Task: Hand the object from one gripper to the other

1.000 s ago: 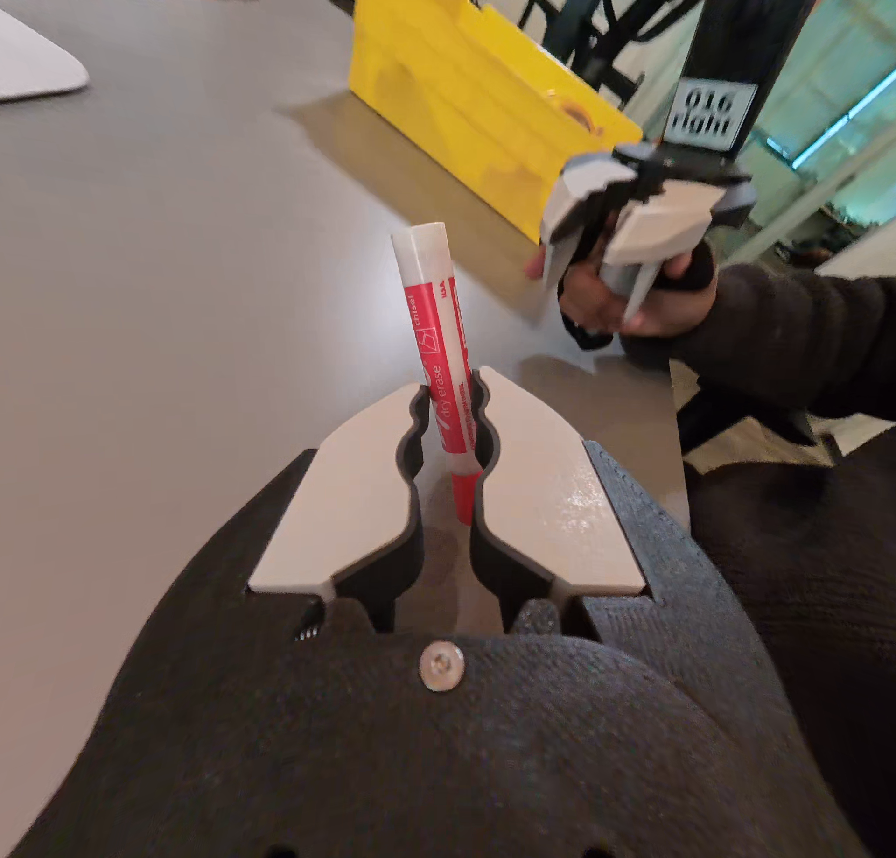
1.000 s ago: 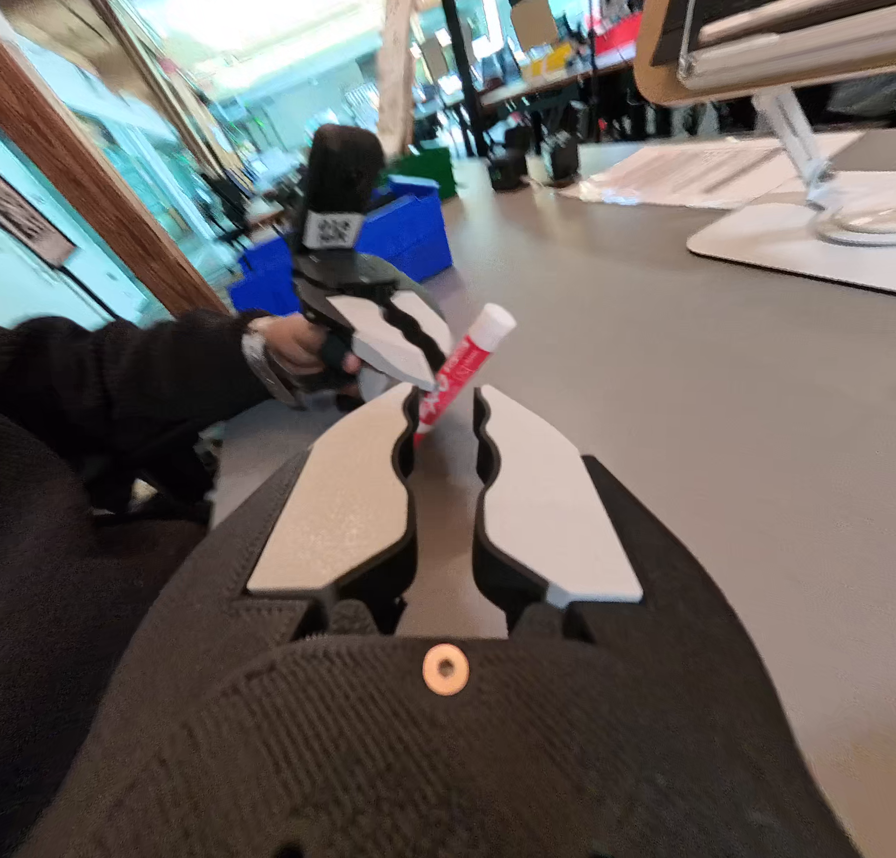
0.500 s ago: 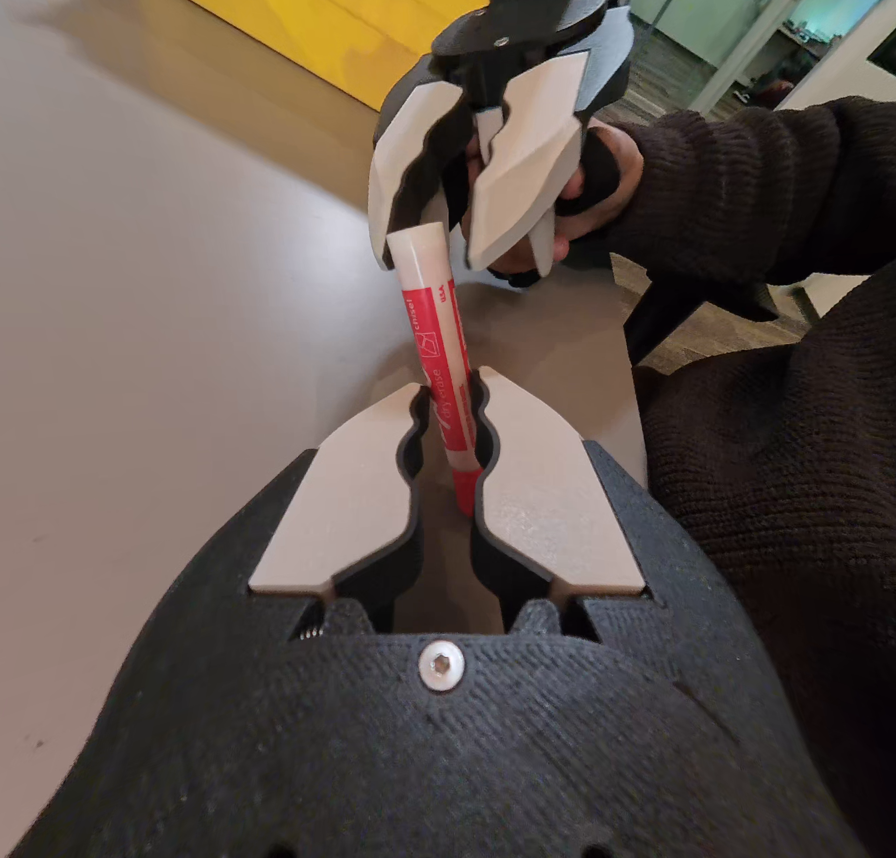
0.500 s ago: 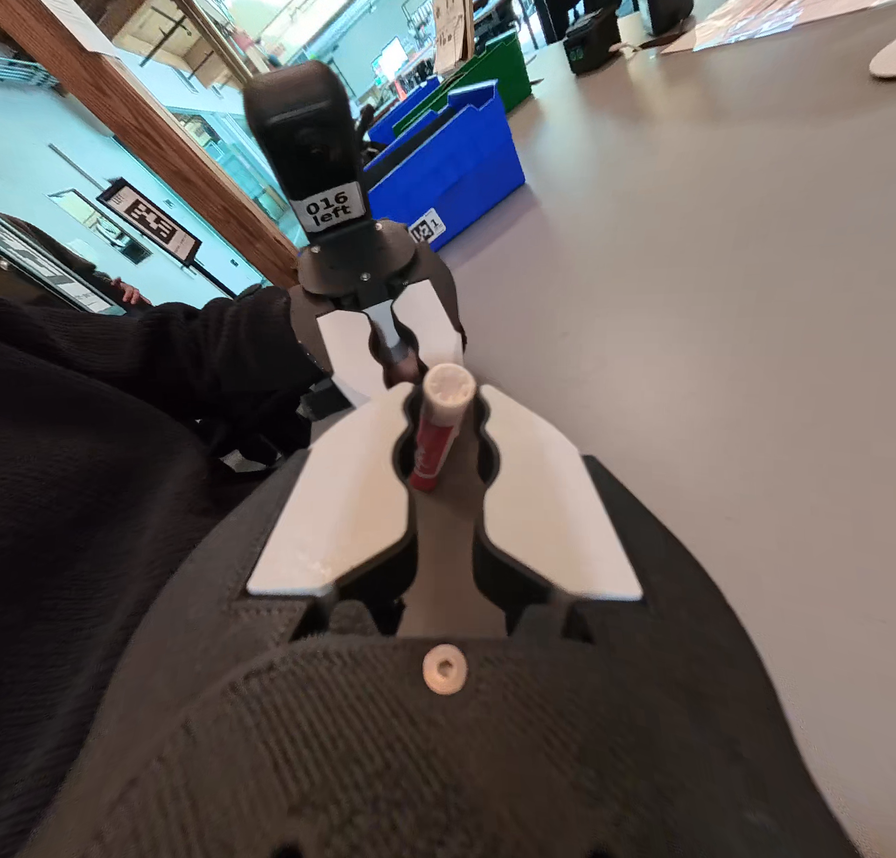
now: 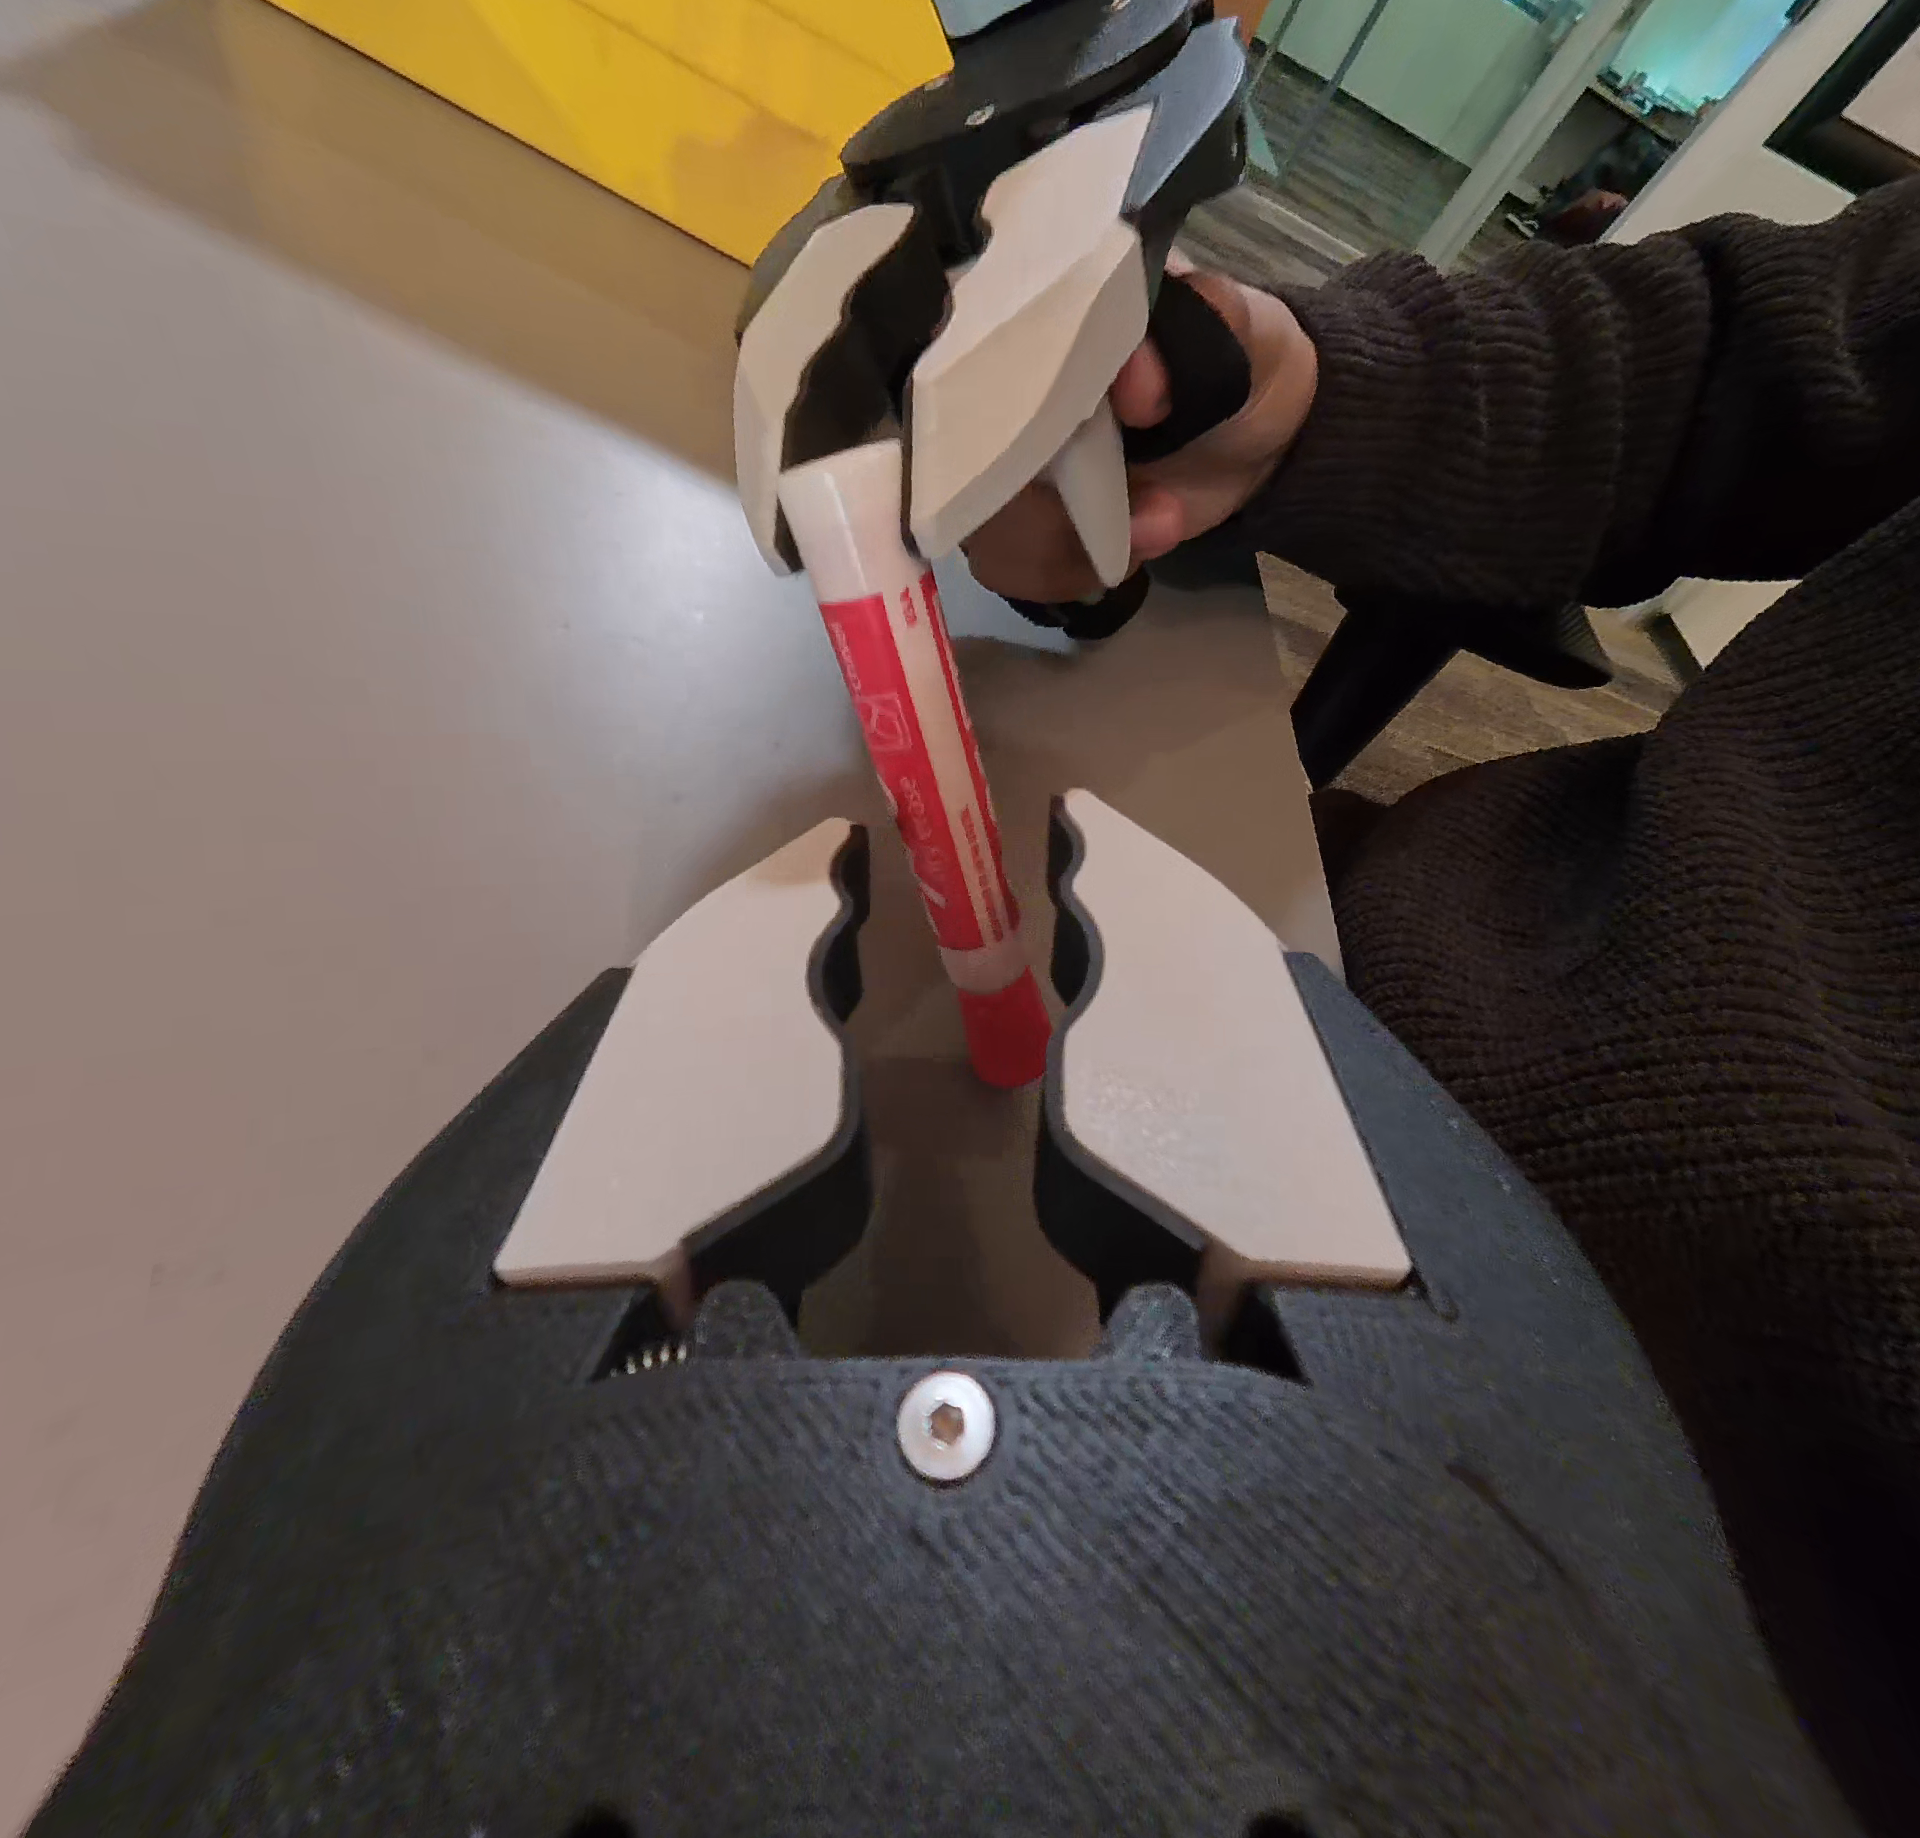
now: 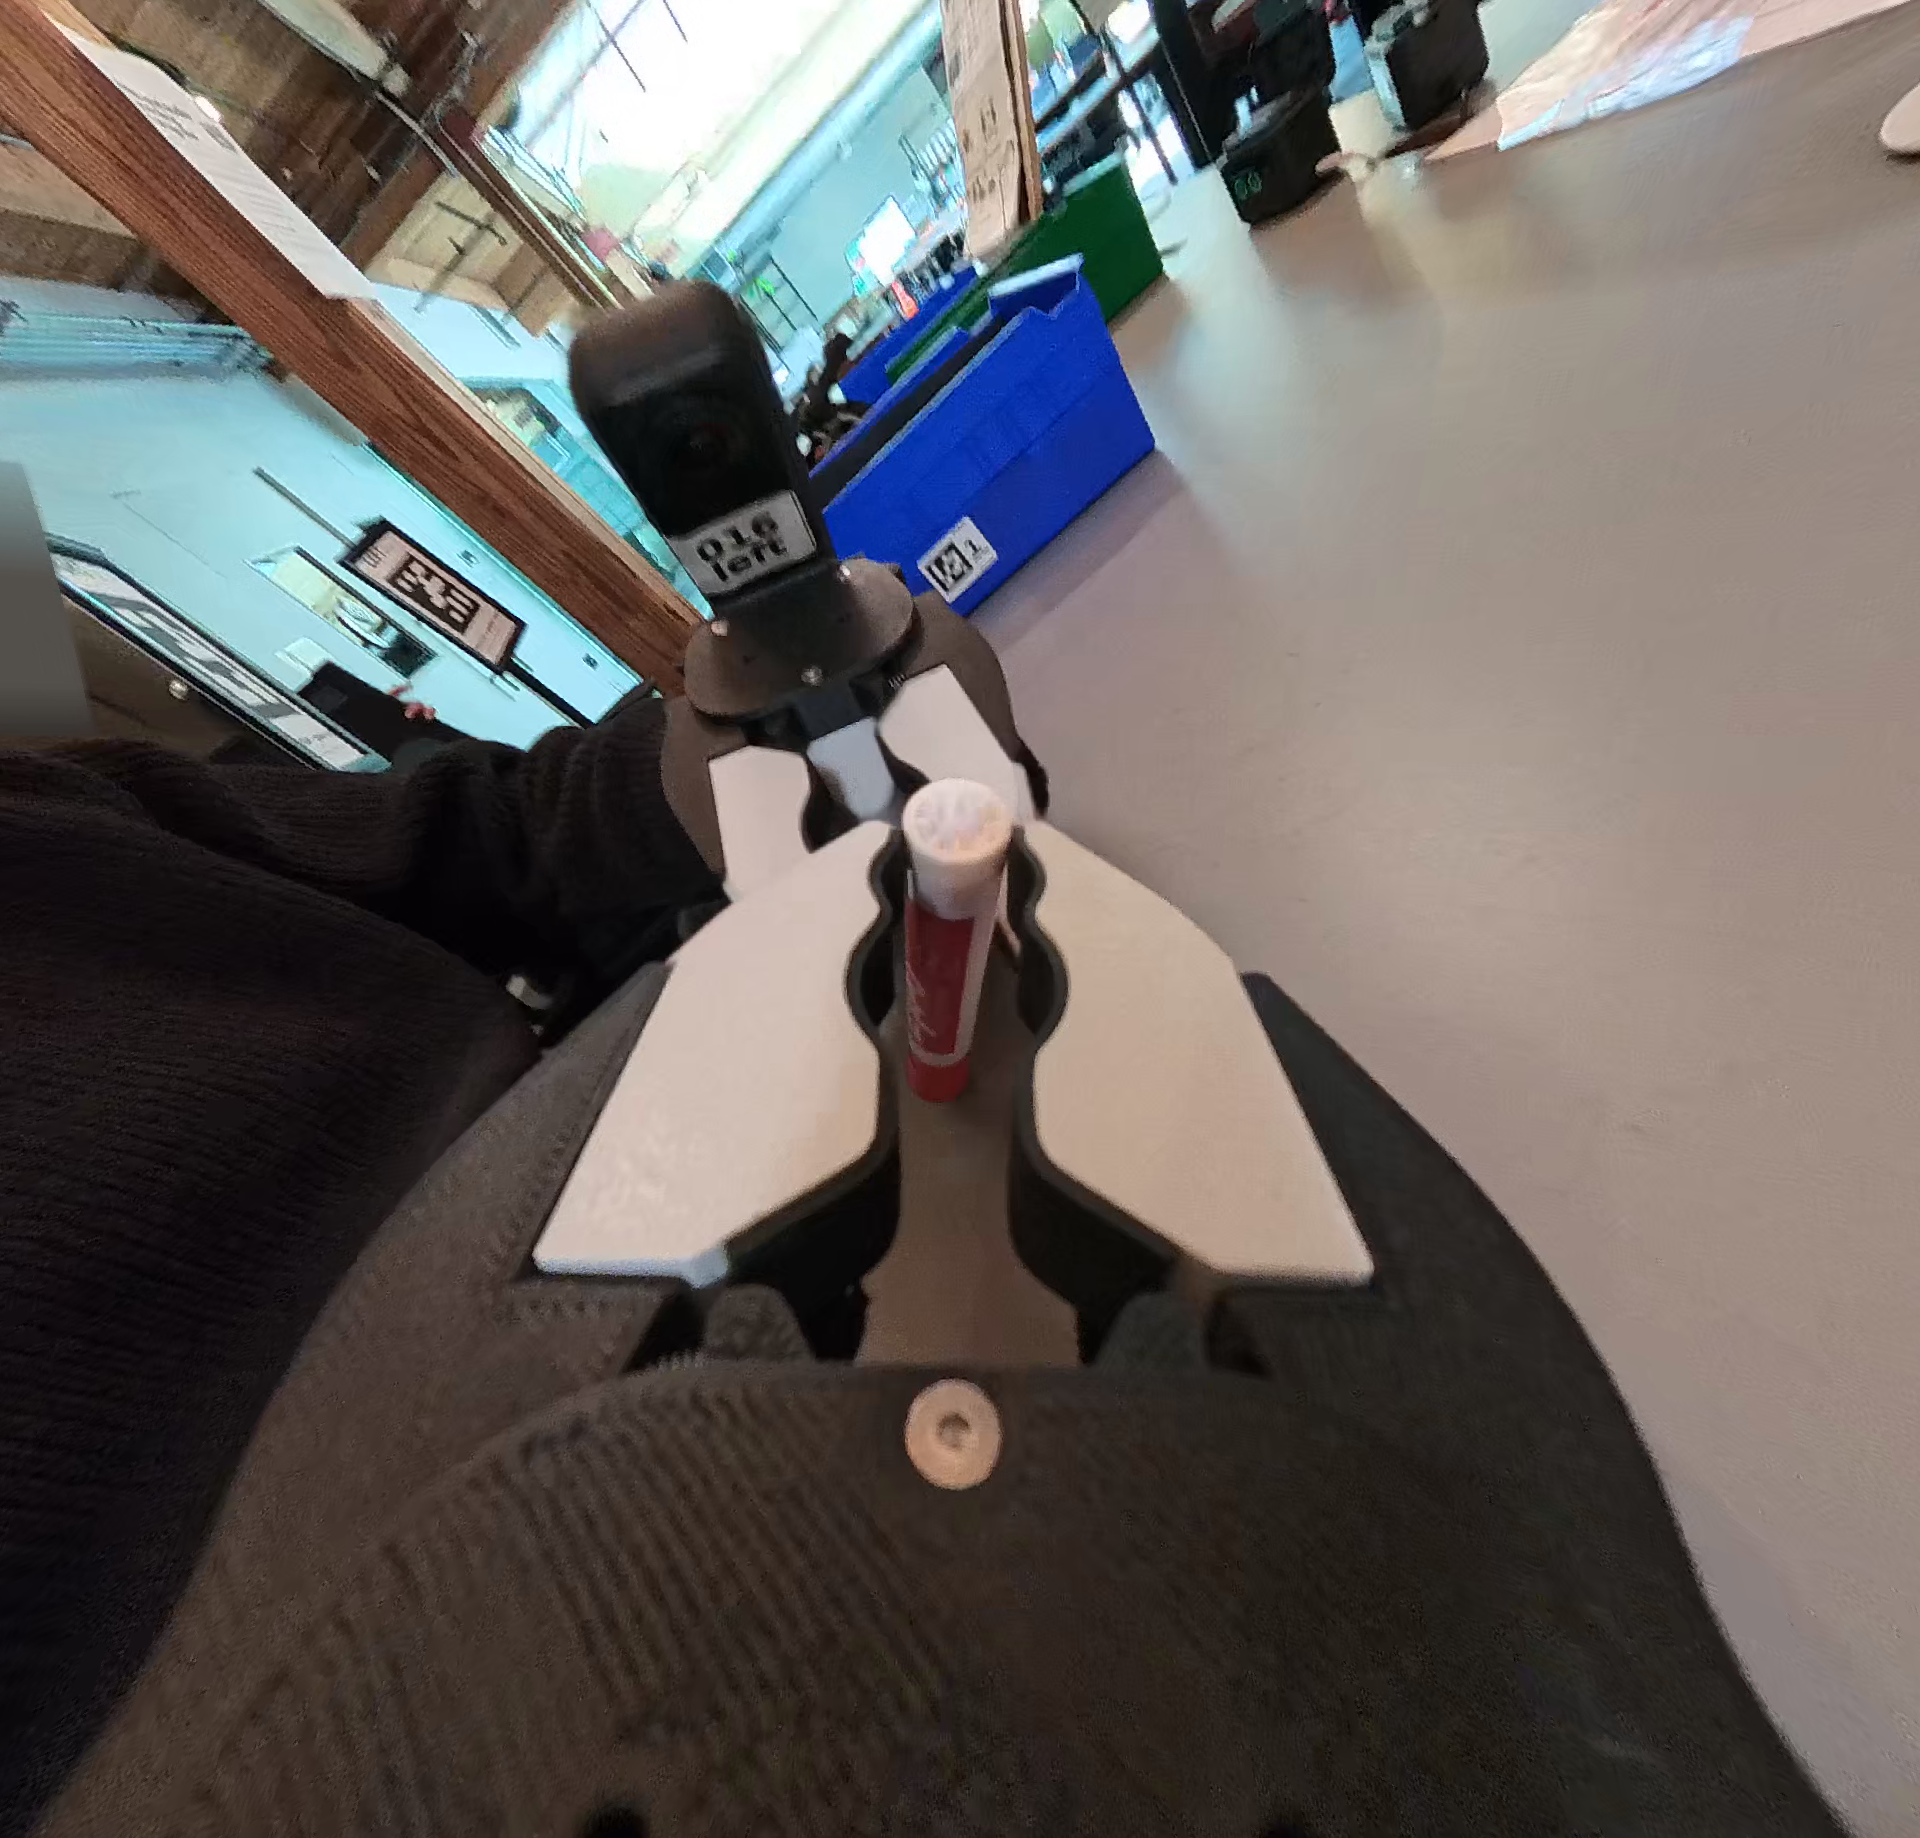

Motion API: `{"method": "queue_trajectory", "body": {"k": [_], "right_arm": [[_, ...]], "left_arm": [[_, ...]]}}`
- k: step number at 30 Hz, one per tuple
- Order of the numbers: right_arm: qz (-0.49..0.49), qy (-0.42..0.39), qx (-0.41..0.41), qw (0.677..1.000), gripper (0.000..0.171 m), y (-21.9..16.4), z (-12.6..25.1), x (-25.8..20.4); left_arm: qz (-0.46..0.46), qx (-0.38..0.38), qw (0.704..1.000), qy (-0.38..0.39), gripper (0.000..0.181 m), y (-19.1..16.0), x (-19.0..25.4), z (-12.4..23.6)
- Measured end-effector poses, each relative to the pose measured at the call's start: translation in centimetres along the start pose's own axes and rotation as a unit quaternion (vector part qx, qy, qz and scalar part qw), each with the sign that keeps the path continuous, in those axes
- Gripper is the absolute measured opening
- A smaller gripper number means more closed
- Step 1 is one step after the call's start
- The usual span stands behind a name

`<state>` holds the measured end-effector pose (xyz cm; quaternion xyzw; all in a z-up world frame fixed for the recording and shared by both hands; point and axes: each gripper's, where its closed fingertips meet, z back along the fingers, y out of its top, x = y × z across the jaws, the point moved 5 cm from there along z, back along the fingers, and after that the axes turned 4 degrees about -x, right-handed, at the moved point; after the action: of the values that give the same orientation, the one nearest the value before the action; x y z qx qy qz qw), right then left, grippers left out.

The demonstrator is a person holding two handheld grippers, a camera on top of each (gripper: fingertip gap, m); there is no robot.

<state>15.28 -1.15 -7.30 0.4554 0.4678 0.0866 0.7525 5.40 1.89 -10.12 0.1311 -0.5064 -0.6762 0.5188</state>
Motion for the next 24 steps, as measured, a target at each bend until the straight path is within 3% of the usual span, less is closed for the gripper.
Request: {"method": "queue_trajectory", "body": {"k": [7,14,24], "right_arm": [[0.024,0.036,0.099,0.994,0.020,2.1,1.8,-1.2],[0.091,-0.006,0.141,0.986,0.019,3.4,3.5,-1.8],[0.085,0.000,0.157,0.984,0.020,3.6,3.7,-1.8]], "left_arm": [[-0.002,-0.019,1.000,-0.004,0.049,-0.3,0.3,-0.4],[-0.004,0.000,1.000,-0.008,0.036,0.0,0.3,-0.1],[0.026,0.067,0.997,-0.018,0.021,1.1,-0.3,1.1]]}}
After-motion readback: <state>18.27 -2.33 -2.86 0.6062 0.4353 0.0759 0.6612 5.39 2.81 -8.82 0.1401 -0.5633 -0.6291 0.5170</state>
